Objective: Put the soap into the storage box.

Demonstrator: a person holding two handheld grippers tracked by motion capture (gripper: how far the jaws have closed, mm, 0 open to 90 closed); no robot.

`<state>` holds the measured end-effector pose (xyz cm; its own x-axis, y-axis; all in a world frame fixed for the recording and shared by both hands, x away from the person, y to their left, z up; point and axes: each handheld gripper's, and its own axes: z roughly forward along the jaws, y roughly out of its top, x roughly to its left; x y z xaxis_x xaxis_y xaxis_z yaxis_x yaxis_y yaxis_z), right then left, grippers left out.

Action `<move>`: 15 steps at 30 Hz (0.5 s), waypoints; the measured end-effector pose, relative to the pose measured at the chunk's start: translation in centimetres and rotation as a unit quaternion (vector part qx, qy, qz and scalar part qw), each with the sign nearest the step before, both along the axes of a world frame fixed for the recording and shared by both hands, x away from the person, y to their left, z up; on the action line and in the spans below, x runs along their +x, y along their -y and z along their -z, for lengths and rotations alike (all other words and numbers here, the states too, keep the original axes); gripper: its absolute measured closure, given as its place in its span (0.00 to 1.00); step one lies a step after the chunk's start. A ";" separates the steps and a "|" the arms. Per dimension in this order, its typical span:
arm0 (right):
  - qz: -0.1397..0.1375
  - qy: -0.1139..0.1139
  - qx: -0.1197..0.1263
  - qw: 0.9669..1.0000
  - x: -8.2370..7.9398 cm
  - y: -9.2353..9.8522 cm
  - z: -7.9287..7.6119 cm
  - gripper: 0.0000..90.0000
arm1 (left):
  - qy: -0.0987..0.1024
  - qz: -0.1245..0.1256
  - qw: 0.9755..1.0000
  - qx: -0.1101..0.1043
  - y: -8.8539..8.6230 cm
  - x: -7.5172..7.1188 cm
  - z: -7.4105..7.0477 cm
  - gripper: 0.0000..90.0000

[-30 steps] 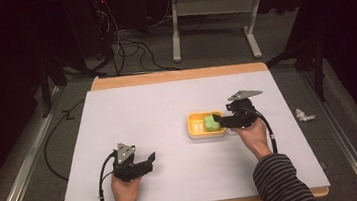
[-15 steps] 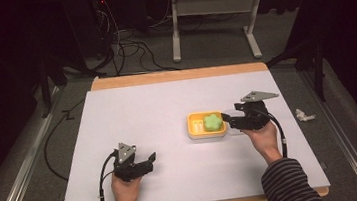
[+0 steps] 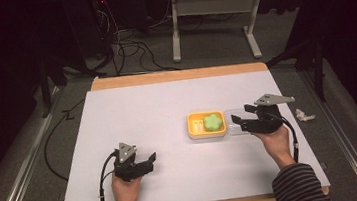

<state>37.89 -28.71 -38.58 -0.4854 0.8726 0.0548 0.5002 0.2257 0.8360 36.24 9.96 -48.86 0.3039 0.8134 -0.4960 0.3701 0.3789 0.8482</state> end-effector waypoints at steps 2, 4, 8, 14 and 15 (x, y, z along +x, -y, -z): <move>0.001 0.004 0.001 1.000 -0.3 0.2 -0.1 0.38 | 0.001 0.000 1.000 0.000 0.0 0.0 0.0 0.22; 0.003 0.007 0.000 1.000 -0.5 0.3 -0.3 0.38 | -0.001 -0.001 1.000 -0.003 0.0 0.0 0.0 0.22; 0.015 0.007 0.002 1.000 -0.9 0.6 -0.5 0.38 | 0.001 0.000 1.000 -0.005 0.0 0.0 0.0 0.22; 0.014 0.011 -0.004 1.000 -1.6 0.8 -0.8 0.38 | 0.002 0.001 1.000 -0.002 -0.1 -0.1 0.0 0.22; 0.013 0.014 -0.004 1.000 -1.7 0.9 -0.9 0.38 | 0.003 0.001 1.000 -0.002 0.0 -0.1 0.0 0.22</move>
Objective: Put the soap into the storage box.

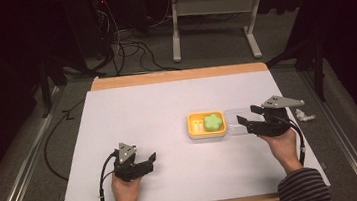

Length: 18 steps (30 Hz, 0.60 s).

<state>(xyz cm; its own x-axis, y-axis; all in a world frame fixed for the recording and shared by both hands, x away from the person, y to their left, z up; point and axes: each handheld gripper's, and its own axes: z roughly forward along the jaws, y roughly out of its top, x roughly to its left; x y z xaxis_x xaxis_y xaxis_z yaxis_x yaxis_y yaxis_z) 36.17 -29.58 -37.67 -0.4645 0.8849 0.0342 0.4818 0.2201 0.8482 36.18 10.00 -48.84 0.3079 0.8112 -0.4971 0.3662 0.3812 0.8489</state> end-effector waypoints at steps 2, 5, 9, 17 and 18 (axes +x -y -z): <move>-0.002 0.003 0.002 1.000 -0.3 0.2 -0.1 0.38 | -0.002 0.000 1.000 0.000 0.0 0.0 0.0 0.22; -0.001 0.009 0.006 1.000 -0.7 0.5 -0.2 0.38 | 0.001 -0.001 1.000 0.000 0.0 0.0 0.0 0.22; 0.000 0.014 0.009 1.000 -1.2 0.8 -0.2 0.38 | -0.001 0.000 1.000 -0.001 0.0 0.0 0.0 0.22; 0.008 0.022 0.019 1.000 -2.5 1.7 -0.2 0.38 | -0.001 0.000 1.000 0.000 0.0 0.0 0.0 0.22; 0.008 0.021 0.019 1.000 -2.6 1.8 -0.1 0.38 | 0.000 0.000 1.000 -0.001 0.0 0.0 0.0 0.22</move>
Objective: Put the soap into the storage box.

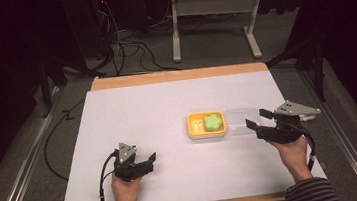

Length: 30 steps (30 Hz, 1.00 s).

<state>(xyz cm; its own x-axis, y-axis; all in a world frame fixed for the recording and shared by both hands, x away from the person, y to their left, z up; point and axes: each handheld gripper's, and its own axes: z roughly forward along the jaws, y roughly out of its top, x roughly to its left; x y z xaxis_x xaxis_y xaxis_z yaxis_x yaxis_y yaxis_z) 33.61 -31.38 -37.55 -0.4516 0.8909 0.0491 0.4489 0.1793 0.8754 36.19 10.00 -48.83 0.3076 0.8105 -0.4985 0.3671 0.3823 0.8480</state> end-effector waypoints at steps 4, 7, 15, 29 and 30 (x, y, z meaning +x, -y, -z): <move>0.004 -0.008 0.011 1.000 -0.5 0.5 0.2 0.39 | -0.001 0.000 1.000 -0.001 0.0 0.0 0.0 0.22; 0.005 -0.010 0.012 1.000 -0.9 0.8 0.2 0.39 | 0.000 0.000 1.000 0.001 0.0 0.0 0.0 0.22; 0.011 0.001 0.023 1.000 -2.1 1.4 0.3 0.39 | -0.003 0.000 1.000 0.001 0.1 0.1 0.0 0.22; 0.019 -0.002 0.035 0.999 -3.6 2.2 2.1 0.39 | -0.001 0.000 1.000 0.003 0.0 0.0 0.0 0.22; 0.019 -0.003 0.034 0.999 -3.7 2.1 2.3 0.39 | -0.002 0.001 1.000 0.003 0.0 0.0 0.0 0.22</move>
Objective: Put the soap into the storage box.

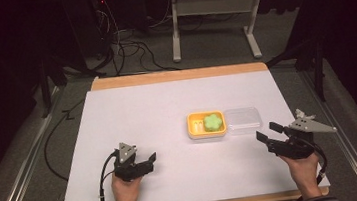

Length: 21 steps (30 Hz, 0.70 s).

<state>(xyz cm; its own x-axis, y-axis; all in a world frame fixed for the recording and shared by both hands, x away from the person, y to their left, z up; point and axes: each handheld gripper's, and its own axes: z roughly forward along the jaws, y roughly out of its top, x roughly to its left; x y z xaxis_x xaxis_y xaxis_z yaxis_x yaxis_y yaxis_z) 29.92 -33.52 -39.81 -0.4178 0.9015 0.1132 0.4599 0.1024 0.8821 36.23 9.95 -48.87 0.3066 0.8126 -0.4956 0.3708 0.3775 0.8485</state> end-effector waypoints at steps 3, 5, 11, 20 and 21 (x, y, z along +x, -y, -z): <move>0.000 -0.005 -0.001 1.000 -0.2 -0.1 0.5 0.39 | -0.002 -0.001 1.000 -0.003 0.0 0.0 0.0 0.22; -0.001 -0.007 -0.001 1.000 -0.2 -0.2 0.7 0.40 | -0.003 0.001 1.000 0.000 0.0 0.0 0.0 0.22; 0.000 -0.010 0.002 1.000 -0.5 -0.4 1.4 0.40 | -0.004 0.001 1.000 0.001 0.0 0.0 0.0 0.22; -0.005 -0.016 0.001 1.000 -0.9 -0.9 2.2 0.40 | -0.004 0.001 1.000 0.002 0.0 0.0 0.0 0.22; -0.007 -0.015 0.001 1.000 -0.8 -0.9 2.3 0.40 | -0.004 0.000 1.000 0.002 0.0 0.0 0.0 0.22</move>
